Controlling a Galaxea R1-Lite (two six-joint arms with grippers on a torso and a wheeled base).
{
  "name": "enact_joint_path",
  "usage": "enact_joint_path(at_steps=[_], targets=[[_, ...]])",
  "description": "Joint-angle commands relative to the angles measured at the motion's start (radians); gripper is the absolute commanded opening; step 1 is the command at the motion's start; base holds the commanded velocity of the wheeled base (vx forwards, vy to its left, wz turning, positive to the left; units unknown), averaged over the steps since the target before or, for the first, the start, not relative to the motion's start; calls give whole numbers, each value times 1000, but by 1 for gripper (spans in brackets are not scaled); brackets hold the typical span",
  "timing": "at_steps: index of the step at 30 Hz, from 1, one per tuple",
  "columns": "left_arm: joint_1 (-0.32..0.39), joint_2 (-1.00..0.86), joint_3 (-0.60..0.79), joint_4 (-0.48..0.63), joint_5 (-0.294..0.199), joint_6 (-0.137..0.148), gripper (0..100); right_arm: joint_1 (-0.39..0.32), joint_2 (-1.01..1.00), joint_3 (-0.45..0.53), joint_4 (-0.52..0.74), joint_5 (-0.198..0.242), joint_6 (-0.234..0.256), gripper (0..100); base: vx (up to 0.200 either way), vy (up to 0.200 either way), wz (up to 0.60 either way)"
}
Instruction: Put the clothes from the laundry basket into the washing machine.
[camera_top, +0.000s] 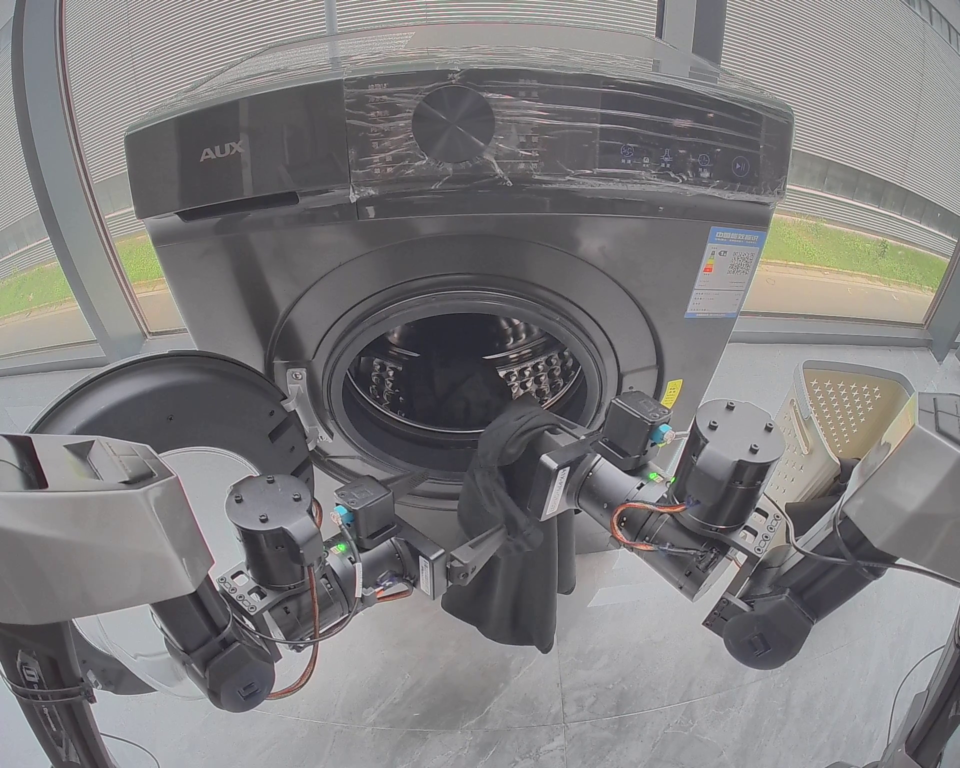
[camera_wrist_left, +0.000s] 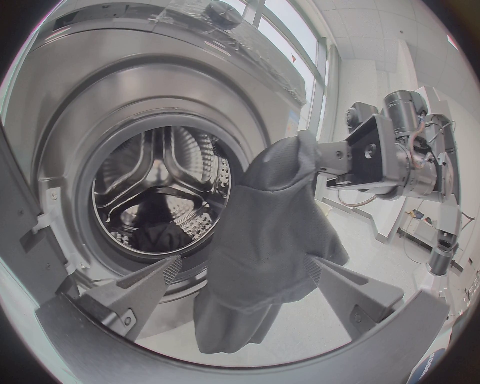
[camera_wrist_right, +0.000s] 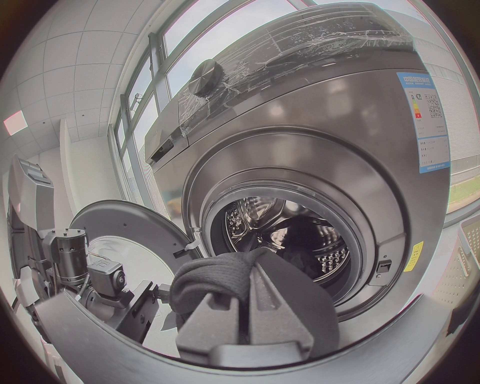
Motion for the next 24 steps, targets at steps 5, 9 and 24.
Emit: enact_joint_path(at_steps=[5, 9, 24], targets=[[-44, 3, -65, -5, -12, 0, 100, 5, 4, 4, 0, 1, 0, 0, 0, 0, 0], [-60, 6, -81, -5, -14, 0, 100, 5, 10, 4, 2, -13, 0, 0, 0, 0, 0], [-67, 92, -182, 4, 22, 9, 100, 7, 16, 7, 3, -19, 0, 0, 0, 0, 0]])
